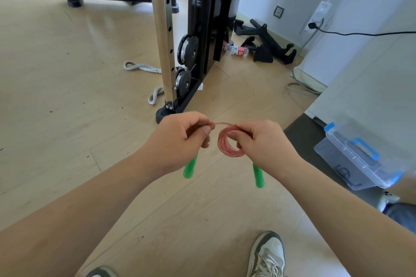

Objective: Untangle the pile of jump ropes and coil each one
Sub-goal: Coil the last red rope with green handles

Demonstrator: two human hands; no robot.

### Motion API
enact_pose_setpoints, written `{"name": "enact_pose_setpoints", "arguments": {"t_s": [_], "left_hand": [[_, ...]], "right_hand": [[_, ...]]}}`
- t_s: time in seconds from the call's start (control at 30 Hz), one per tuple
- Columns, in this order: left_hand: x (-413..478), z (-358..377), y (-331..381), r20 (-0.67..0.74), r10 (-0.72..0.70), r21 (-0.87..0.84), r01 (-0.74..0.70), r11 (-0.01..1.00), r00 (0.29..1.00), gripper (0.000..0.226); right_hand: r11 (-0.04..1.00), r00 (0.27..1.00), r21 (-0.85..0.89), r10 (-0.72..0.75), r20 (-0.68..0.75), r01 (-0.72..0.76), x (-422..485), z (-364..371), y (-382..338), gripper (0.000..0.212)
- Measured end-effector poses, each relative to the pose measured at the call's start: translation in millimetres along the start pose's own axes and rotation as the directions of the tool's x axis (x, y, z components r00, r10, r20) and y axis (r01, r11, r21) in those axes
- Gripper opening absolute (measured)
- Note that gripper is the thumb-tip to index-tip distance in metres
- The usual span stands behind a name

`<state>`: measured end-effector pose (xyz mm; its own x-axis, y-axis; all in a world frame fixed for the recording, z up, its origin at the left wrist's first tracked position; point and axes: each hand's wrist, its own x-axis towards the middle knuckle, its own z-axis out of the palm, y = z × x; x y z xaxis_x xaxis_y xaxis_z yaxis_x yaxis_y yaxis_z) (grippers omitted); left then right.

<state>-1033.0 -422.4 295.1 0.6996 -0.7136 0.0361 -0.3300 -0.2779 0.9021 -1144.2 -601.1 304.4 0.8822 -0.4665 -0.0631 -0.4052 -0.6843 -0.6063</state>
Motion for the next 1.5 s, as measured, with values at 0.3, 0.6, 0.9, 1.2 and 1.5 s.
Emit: {"name": "enact_pose_setpoints", "arguments": {"t_s": [0.3,0.6,0.9,1.2,1.5], "left_hand": [[3.6,-5.4,-18.9,0.288,-0.211,0.401,0.082,0.912,0.934,0.011],[11.5,-12.8,-11.8,0.006,-0.276,-0.198,0.271,0.942,0.961,0.015],[16.1,-4.9,-10.2,-0.079,-0.346,-0.407,0.286,0.867,0.935,0.016],[12.4,9.9,-12.2,0.163,-0.381,-0.408,0.413,0.814,0.910,0.026],[13.6,6.4,-8.4,0.187,-0.446,-0.513,0.474,0.715,0.875,0.027]], "right_hand": [[0.990,0.993,0.141,-0.029,0.117,0.012,-6.6,-6.9,-12.9,0.021],[0.984,0.984,0.175,-0.057,0.168,0.027,-9.9,-7.2,-17.8,0.020],[0.989,0.985,0.141,-0.069,0.161,0.046,-9.3,-1.1,-13.6,0.022],[0.975,0.978,0.163,-0.171,0.122,0.150,-12.6,2.5,-14.8,0.021],[0.956,0.978,0.215,-0.208,0.022,0.199,-8.6,6.1,-15.9,0.019]]}}
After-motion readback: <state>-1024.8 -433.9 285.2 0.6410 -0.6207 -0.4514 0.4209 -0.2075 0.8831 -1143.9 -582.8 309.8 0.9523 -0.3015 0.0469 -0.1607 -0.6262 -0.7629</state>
